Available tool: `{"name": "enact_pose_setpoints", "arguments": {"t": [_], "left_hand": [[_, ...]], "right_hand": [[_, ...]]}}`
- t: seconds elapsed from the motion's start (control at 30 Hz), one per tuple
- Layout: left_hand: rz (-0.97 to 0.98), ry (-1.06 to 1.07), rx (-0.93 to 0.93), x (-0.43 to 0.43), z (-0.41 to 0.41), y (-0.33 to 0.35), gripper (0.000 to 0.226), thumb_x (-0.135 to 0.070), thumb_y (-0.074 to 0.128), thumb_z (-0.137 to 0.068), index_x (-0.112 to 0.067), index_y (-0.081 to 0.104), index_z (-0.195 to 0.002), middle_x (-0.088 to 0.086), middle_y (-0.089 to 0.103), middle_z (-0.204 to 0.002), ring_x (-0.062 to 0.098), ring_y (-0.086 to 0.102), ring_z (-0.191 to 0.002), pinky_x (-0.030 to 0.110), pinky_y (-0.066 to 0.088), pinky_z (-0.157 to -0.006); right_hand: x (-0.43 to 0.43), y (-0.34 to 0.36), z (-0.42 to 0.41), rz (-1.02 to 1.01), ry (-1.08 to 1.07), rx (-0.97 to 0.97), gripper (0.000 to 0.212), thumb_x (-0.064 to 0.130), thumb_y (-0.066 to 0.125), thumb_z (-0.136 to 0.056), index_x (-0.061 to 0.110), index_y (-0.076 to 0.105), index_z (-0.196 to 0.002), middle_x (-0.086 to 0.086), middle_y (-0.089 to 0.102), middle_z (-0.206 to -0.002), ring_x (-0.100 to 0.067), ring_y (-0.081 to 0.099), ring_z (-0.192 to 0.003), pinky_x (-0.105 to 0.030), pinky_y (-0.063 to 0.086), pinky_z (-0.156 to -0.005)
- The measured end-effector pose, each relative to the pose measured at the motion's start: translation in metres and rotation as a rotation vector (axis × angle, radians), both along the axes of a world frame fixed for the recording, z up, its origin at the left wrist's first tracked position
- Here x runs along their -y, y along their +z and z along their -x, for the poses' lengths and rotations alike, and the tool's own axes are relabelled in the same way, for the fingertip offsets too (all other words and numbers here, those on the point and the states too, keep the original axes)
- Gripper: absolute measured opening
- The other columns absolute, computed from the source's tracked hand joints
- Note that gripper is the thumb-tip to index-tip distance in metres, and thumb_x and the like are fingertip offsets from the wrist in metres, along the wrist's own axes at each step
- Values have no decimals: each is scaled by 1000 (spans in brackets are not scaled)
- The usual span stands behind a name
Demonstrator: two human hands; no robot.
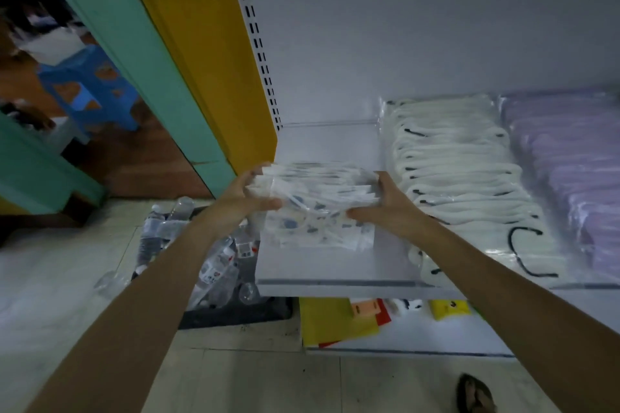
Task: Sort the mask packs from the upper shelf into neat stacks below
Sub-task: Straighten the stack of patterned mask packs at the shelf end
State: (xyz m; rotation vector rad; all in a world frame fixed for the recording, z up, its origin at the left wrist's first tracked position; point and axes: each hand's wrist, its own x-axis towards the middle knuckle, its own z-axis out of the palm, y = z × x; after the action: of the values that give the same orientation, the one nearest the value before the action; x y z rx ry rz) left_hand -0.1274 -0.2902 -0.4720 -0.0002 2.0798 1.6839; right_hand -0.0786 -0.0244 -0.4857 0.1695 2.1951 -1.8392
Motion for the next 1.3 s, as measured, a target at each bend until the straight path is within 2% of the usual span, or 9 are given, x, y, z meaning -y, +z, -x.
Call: {"name": "enact_pose_setpoints", "arguments": {"t": [0.07, 0.13, 0.23, 0.4, 0.5, 0.67, 0.87, 1.07, 1.3], "left_hand": [[78, -24, -6, 2, -5, 3, 90, -39, 94, -37, -47, 53, -118, -1, 28, -147, 11, 60, -109, 24, 53, -84], [219, -89, -30, 4, -6, 8, 108, -36, 88, -50, -36, 30, -142, -1, 22, -154, 16, 47, -124, 21, 42, -86], [208, -182, 14, 7, -10, 13, 143, -61, 86, -26, -35, 16, -148, -2, 21, -154, 18, 22, -140, 26, 27, -98], [257, -125, -99, -4, -12, 22, 94, -25, 79, -70, -37, 22, -144, -7, 20, -152, 20, 28, -137, 29, 32, -102], [231, -100, -253, -15, -8, 28, 70, -14, 76, -75, -51, 30, -113, -25, 25, -127, 7, 28, -126, 19, 28, -94], [238, -171, -145, -21, -12, 16, 100, -37, 81, -55, -47, 15, -130, -12, 23, -146, 4, 22, -131, 20, 24, -101], [400, -256, -53, -24, 5, 8, 135, -42, 82, -58, -23, -17, -148, 10, 15, -157, 27, 23, -142, 38, 23, -115], [218, -98, -154, -36, 55, 9, 104, -2, 78, -73, -27, 10, -148, 4, 36, -148, 24, 38, -134, 41, 36, -108], [27, 110, -134, -73, 109, 8, 102, 2, 74, -57, -11, 22, -144, 10, 45, -135, 26, 47, -122, 34, 50, -87]], "right_hand": [[4, 0, -3, -20, -23, -17, 66, 1, 74, -75, 10, 35, -127, 5, 51, -103, -24, 60, -96, -42, 55, -79], [5, 1, -3, -26, -25, -20, 65, 1, 72, -76, 12, 34, -127, 6, 51, -102, -19, 60, -90, -34, 55, -72], [6, 1, -2, -10, -36, -1, 62, 1, 71, -77, 18, 35, -124, 6, 53, -100, -12, 59, -82, -24, 53, -66], [12, 12, -1, 51, -93, 17, 45, -4, 64, -80, 14, 38, -111, 0, 55, -89, -5, 56, -68, -14, 46, -51], [-1, 21, 2, 74, -117, -53, 51, -10, 62, -81, 16, 37, -117, 3, 56, -89, 6, 60, -60, -11, 45, -49], [-12, 22, -2, -119, 90, -14, 86, -4, 68, -78, 18, 16, -144, -4, 46, -125, -9, 55, -96, -12, 51, -66], [-5, 19, 5, -116, 129, -11, 85, -8, 64, -78, 16, 14, -142, 9, 49, -98, -1, 53, -79, -13, 49, -59], [-6, 23, 40, 3, -80, -69, 69, -5, 65, -79, 11, 25, -133, 1, 53, -98, -6, 56, -76, -16, 50, -58], [-20, 30, 110, 76, -198, -31, 60, 2, 63, -77, 17, 31, -126, -7, 50, -111, -16, 54, -83, -24, 45, -54]]}}
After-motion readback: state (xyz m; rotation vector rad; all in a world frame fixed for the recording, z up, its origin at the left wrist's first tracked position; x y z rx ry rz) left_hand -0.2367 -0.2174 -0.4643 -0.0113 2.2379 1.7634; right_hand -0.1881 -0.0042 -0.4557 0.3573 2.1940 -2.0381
